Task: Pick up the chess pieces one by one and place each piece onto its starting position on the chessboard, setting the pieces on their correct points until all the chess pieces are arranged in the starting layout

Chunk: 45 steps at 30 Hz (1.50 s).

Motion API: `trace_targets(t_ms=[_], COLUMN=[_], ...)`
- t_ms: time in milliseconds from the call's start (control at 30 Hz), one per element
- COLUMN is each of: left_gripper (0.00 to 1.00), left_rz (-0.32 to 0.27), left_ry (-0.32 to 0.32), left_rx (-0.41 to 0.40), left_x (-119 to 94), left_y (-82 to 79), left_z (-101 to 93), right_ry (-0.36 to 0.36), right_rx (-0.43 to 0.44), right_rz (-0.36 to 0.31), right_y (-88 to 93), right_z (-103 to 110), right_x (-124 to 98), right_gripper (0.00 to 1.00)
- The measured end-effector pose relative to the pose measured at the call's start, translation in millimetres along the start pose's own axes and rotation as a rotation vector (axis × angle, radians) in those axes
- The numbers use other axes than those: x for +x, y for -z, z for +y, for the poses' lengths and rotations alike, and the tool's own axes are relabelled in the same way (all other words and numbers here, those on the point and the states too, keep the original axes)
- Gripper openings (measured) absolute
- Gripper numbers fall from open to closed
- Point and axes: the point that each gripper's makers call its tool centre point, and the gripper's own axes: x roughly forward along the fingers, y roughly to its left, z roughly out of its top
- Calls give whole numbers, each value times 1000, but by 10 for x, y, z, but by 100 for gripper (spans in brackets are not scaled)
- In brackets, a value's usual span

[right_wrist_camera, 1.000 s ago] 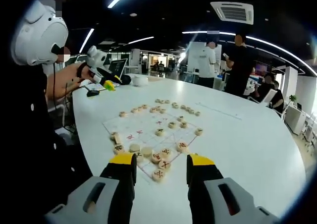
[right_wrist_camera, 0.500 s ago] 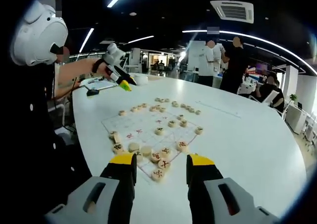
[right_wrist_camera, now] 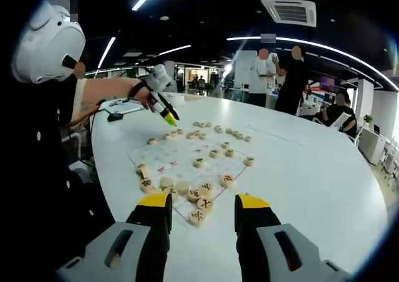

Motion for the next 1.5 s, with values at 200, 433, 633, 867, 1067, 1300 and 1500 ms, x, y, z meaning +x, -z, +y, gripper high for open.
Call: trace_targets(t_ms=[200,433,633,867,1067,1300,1500], left_gripper=[34,27,19,17,12,23,24], left_rz=[35,60,71,66,40,57,94], left_ry=[-28,-24,-40,-31,-50,-16,-38], left_rx=[-16,-17,-24,-30,7,-1,-26], left_x=[113,150,172,157,147,166,197], left_y=[69,90,103,95,43,82,102], left_z=[-5,-44,23,22,100,18,105], right_ry=[4,-1,-3,-2,3,13,7], right_rx=[10,21,24,27,25,26,26], right_rz=[-1,-6,-9,-14,-14,-12,-14], right_y=[28,28,32,24,13,12,9], right_z=[-16,-16,-27,-27,-16,-11,10], right_x=[-3,6,21,19,1,-26,-6], right_gripper=[41,41,41,41,41,41,41])
